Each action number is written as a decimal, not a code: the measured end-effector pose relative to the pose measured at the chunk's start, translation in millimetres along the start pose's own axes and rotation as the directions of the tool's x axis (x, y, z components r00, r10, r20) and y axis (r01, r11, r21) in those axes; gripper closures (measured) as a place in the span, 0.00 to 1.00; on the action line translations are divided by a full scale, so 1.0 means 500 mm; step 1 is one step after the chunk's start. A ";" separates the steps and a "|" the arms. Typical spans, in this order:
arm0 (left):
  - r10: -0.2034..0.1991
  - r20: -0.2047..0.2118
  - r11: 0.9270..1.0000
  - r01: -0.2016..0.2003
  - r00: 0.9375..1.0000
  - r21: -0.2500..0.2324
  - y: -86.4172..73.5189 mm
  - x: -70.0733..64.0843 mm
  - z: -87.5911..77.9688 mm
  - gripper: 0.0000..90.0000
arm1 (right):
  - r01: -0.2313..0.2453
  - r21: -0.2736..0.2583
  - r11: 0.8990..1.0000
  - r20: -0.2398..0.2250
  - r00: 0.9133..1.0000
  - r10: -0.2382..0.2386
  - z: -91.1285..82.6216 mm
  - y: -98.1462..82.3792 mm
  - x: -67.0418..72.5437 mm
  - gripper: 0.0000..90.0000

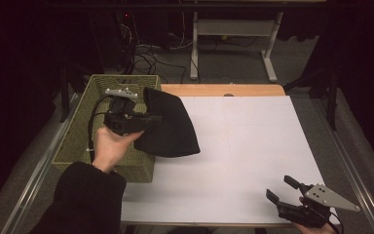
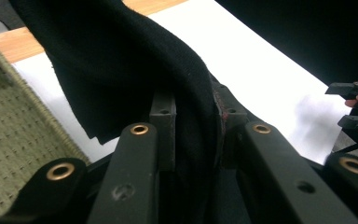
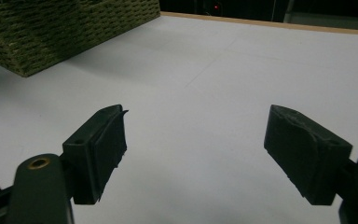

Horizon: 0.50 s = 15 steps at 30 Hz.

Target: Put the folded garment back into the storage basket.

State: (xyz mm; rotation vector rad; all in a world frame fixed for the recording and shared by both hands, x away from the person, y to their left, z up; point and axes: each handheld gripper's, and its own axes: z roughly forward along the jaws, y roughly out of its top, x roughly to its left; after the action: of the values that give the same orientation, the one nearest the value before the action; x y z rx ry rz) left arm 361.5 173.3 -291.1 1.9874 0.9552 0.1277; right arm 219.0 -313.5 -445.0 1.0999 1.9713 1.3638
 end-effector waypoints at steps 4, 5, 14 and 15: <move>-0.004 -0.009 1.000 0.004 1.000 -0.004 -0.004 0.006 -0.008 0.79 | -0.001 0.001 1.000 -0.001 1.000 0.001 0.001 0.000 0.000 0.24; -0.002 -0.012 1.000 0.002 1.000 -0.004 -0.005 0.008 -0.010 0.79 | 0.000 0.001 1.000 -0.001 1.000 0.000 0.001 0.000 0.000 0.24; -0.012 -0.026 1.000 0.012 1.000 -0.010 -0.012 0.023 -0.021 0.79 | 0.000 0.002 1.000 -0.001 1.000 0.000 0.001 0.000 0.001 0.24; -0.016 -0.028 1.000 0.015 0.999 -0.011 -0.012 0.024 -0.023 0.79 | 0.000 0.002 1.000 -0.001 1.000 0.000 0.001 0.000 0.001 0.24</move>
State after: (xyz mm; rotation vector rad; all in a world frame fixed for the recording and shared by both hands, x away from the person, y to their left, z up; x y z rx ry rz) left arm 361.4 191.0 -292.2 1.9724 0.9854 0.1520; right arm 219.4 -312.9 -445.2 1.1001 1.9735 1.3628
